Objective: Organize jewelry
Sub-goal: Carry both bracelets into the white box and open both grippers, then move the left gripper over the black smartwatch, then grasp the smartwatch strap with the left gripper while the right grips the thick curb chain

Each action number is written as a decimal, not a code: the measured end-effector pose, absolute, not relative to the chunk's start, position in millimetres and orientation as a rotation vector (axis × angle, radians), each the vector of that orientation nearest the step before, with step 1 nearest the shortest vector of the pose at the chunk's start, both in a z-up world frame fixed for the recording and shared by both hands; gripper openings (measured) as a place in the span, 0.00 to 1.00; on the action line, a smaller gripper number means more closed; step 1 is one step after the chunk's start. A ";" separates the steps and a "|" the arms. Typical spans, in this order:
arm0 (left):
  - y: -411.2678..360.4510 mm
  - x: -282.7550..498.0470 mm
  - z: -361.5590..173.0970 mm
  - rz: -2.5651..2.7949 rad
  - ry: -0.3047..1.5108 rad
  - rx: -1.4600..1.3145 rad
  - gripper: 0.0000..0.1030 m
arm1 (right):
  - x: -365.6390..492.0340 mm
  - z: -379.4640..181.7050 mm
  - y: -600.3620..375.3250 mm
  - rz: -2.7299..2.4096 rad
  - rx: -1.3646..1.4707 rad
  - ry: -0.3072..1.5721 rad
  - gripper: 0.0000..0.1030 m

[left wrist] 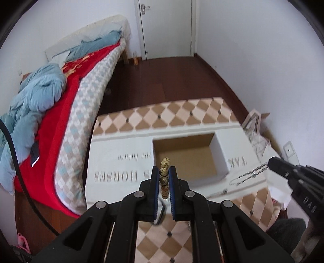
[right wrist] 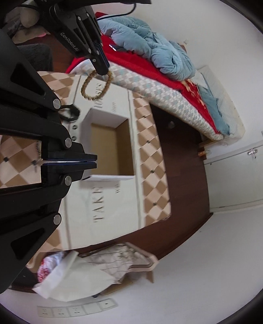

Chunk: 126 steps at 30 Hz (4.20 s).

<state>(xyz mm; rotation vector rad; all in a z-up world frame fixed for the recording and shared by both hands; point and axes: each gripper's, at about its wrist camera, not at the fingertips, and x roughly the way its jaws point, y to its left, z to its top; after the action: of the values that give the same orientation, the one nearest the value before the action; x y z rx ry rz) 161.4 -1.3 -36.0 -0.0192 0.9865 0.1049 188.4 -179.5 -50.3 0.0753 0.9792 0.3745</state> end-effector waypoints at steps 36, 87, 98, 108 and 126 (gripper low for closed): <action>35.3 299.4 -129.7 0.068 1.260 -0.101 0.28 | 351.3 -150.5 -115.0 0.452 0.129 1.365 0.12; 49.6 105.9 -30.4 0.323 0.910 -0.068 1.00 | 157.6 -43.1 -151.0 0.212 -0.082 0.969 1.00; 82.6 107.5 -134.2 0.397 1.123 -0.055 0.99 | 148.5 -158.0 -177.9 0.183 -0.012 1.249 0.74; 65.0 147.1 -210.4 0.249 1.300 -0.093 0.66 | 158.6 -209.8 -194.3 0.165 0.056 1.343 0.71; 48.3 102.5 -227.9 0.254 1.329 -0.030 0.03 | 143.7 -254.5 -123.5 0.314 -0.067 1.384 0.63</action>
<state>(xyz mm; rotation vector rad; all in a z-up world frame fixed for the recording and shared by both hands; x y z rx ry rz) 102.5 48.3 -227.9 -0.0296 1.3294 0.2544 143.7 -123.5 -254.5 -0.0673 1.3836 0.3135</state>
